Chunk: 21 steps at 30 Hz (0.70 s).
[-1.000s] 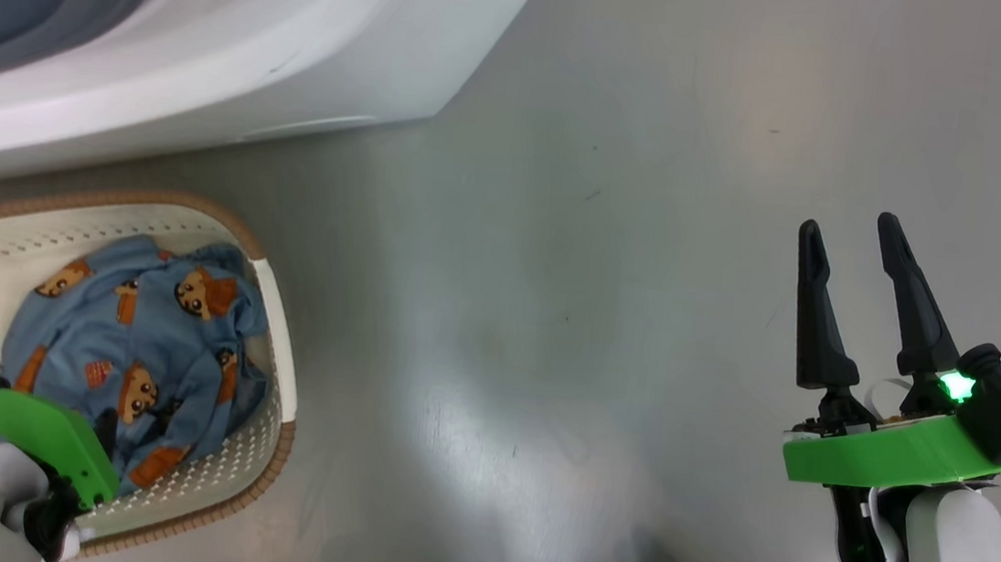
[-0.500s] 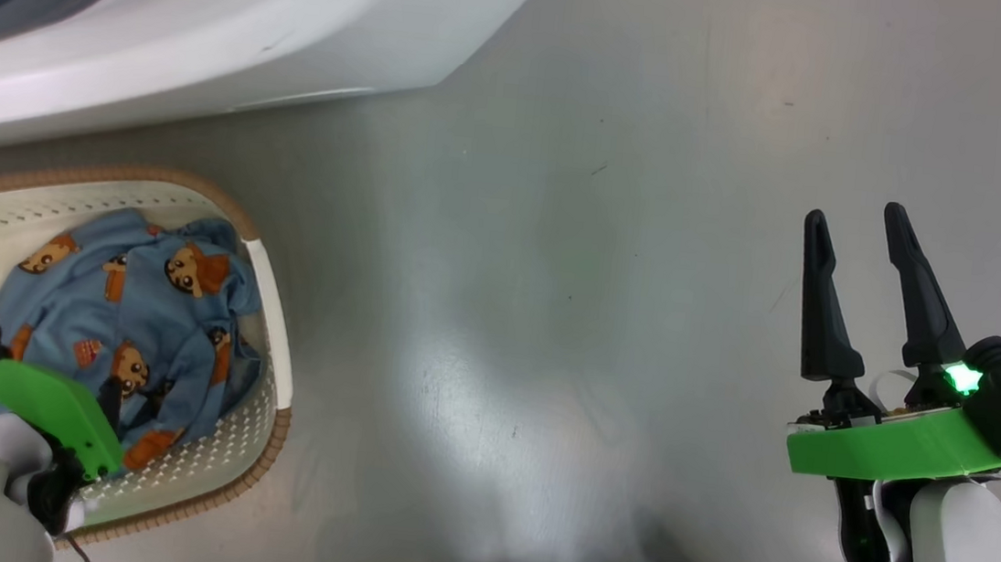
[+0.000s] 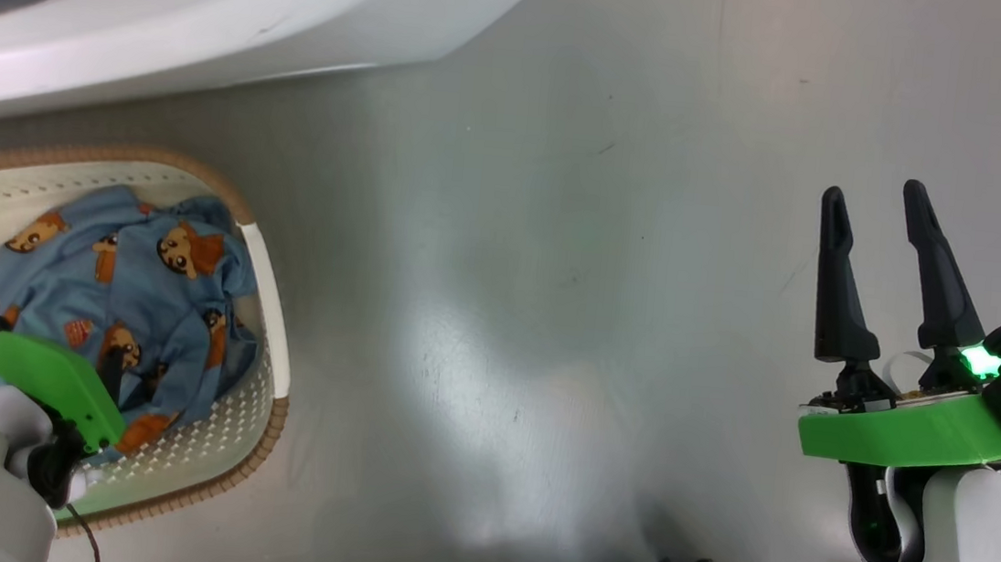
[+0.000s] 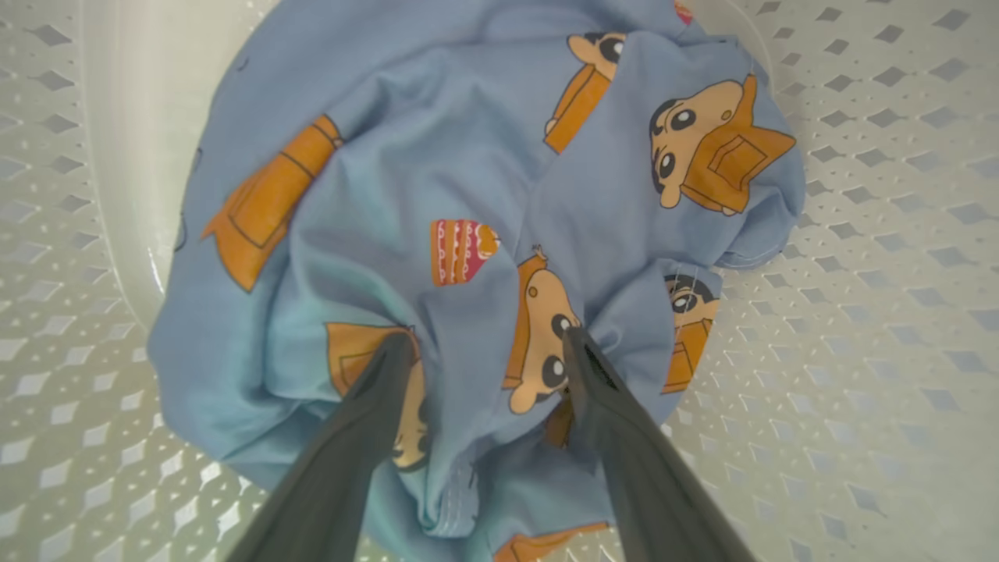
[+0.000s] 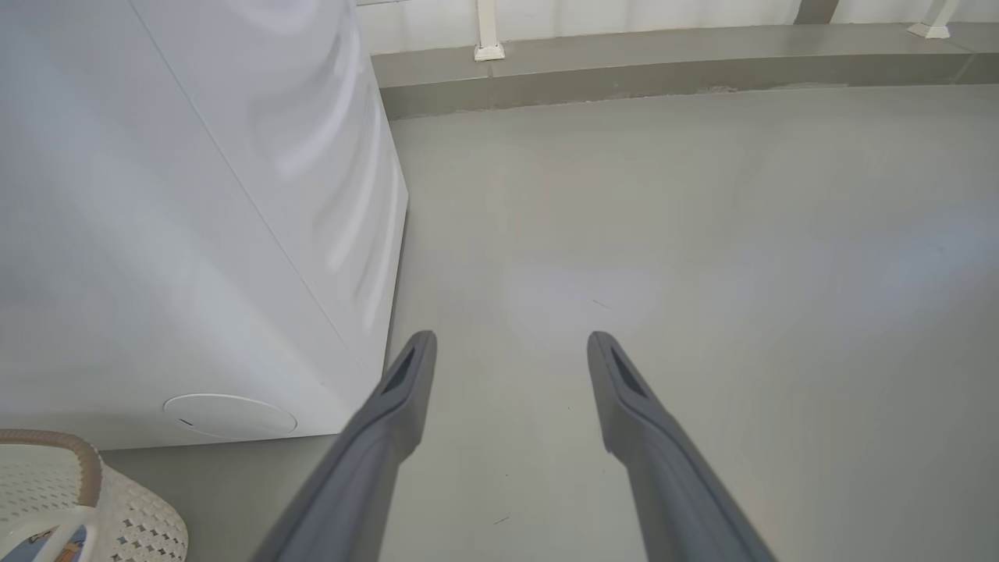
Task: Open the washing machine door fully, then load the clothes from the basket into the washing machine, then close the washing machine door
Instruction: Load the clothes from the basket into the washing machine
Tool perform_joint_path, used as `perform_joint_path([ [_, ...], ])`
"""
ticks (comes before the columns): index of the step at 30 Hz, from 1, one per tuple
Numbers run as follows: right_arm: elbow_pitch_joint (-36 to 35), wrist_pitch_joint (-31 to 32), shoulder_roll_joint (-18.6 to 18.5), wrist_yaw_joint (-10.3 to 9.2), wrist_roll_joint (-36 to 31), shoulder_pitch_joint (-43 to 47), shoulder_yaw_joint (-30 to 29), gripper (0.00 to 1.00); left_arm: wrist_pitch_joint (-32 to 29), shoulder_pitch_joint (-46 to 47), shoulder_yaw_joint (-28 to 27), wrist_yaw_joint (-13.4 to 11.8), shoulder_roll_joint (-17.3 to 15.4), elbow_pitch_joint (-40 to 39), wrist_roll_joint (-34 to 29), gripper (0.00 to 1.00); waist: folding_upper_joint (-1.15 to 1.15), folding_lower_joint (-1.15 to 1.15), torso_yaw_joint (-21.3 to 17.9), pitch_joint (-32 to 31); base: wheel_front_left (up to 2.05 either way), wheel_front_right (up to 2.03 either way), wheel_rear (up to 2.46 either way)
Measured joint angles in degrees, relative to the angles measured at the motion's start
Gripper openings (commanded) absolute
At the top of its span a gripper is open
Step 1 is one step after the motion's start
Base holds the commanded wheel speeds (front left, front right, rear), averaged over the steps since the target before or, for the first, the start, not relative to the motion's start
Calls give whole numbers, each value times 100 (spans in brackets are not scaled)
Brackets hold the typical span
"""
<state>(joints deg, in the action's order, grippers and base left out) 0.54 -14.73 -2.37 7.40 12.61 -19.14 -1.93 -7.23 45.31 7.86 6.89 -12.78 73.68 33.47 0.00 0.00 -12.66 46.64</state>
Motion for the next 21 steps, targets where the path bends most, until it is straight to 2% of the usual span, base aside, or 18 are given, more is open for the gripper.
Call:
perform_joint_path([
  [21, -111, 0, 0, 0, 0, -114, -75, 100, 413, 233, 286, -2, 1, 23, -54, 100, 0, 0, -56, 348, 0, 0, 0],
])
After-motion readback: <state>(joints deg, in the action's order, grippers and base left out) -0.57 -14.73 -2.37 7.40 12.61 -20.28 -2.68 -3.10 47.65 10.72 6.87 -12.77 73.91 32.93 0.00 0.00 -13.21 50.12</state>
